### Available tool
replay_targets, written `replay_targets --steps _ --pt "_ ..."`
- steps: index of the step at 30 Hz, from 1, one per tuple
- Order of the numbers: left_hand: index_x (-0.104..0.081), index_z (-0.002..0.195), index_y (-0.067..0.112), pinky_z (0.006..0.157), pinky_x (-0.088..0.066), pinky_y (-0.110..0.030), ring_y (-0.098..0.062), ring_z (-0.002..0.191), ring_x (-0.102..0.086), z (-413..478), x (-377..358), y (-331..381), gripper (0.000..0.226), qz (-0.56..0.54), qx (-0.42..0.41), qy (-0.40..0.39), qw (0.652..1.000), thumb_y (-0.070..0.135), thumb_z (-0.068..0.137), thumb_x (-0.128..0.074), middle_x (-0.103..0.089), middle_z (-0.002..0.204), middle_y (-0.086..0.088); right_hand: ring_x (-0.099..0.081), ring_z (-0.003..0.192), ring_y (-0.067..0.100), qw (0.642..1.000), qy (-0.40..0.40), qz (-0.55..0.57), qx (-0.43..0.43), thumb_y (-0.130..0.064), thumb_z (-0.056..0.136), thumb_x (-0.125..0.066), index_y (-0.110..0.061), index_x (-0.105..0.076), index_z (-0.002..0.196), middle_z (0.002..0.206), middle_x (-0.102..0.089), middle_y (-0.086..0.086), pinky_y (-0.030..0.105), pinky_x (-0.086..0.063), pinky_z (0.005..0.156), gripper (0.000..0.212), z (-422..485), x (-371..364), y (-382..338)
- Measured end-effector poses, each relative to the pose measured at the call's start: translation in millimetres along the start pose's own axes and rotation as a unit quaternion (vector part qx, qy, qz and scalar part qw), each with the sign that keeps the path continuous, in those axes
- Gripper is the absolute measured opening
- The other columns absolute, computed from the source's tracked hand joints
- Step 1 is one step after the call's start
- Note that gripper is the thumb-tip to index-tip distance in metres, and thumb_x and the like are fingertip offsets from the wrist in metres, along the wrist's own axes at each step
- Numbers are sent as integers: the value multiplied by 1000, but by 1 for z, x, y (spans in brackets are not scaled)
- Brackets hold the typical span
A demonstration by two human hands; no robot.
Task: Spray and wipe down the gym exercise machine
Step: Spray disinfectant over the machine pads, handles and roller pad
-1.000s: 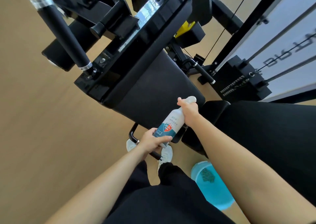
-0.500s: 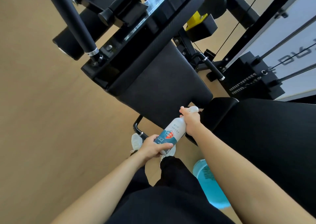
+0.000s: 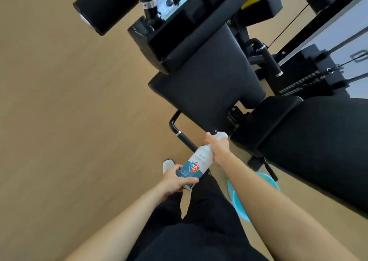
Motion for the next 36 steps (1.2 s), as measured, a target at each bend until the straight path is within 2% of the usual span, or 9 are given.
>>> replay_targets --steps 6,13,17,19,21,23,28,33,36 --pt "-54 129 19 74 -60 -27 -18 105 -70 5 24 -75 68 -25 47 -14 998 21 73 -93 -69 122 -4 -63 86 24 999 -39 -13 1 -31 88 -78 -12 -65 83 95 -65 9 49 -58 91 23 0 -37 65" --pt "-60 121 14 72 -61 -28 -20 95 -69 8 76 -127 68 15 40 27 999 15 59 -88 -69 116 -12 -62 98 24 987 -157 34 -28 -18 94 -73 -16 -67 114 107 -64 8 45 -57 85 21 -25 -62 99" --pt "-60 121 13 80 -59 -31 -21 94 -68 12 90 -121 61 91 8 29 995 14 66 -89 -68 111 -8 -67 104 30 988 -150 4 42 -17 96 -71 -14 -69 115 106 -66 12 44 -62 83 19 -48 -69 101" --pt "-55 134 18 92 -58 -35 -22 107 -65 17 86 -102 79 97 -48 22 994 26 62 -89 -63 120 -3 -68 100 27 982 -151 -36 105 -17 96 -72 -18 -69 107 100 -68 8 41 -61 83 11 -60 -75 100" --pt "-44 149 33 100 -54 -39 -17 121 -60 23 77 -78 97 87 -109 9 990 33 64 -90 -57 135 3 -70 93 26 968 -151 -111 169 -21 93 -75 -20 -70 101 94 -72 5 39 -60 77 10 -72 -81 99" --pt "-47 142 50 102 -55 -43 -12 122 -61 30 73 -57 86 87 -161 4 983 36 67 -87 -63 133 13 -73 90 26 949 -139 -185 216 -26 90 -79 -18 -72 94 91 -75 5 42 -62 76 11 -86 -84 93" --pt "-49 132 53 100 -56 -50 -14 114 -67 32 70 -30 59 124 -197 -23 972 44 79 -74 -70 117 18 -71 85 11 906 -109 -287 292 -34 80 -87 -22 -71 99 89 -73 -6 32 -62 77 28 -109 -82 68" --pt "-55 122 42 94 -58 -50 -23 104 -71 28 72 -15 43 12 -227 15 974 38 81 -68 -74 108 3 -63 106 -1 923 -137 -214 290 -31 82 -86 -29 -44 146 133 -52 -17 18 -54 83 76 -122 -71 68" --pt "-66 97 38 89 -59 -58 -35 96 -73 23 70 -6 22 -50 -221 48 973 33 76 -71 -75 95 1 -54 128 10 930 -196 -201 236 -27 83 -85 -24 -24 160 150 -47 -7 23 -51 91 98 -112 -55 80"
Point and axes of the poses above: each hand's wrist, its own z-axis towards the middle knuckle, its own x-axis out of the back of the hand, y = z × x, the point moved 2 cm from there along z, towards the middle knuckle
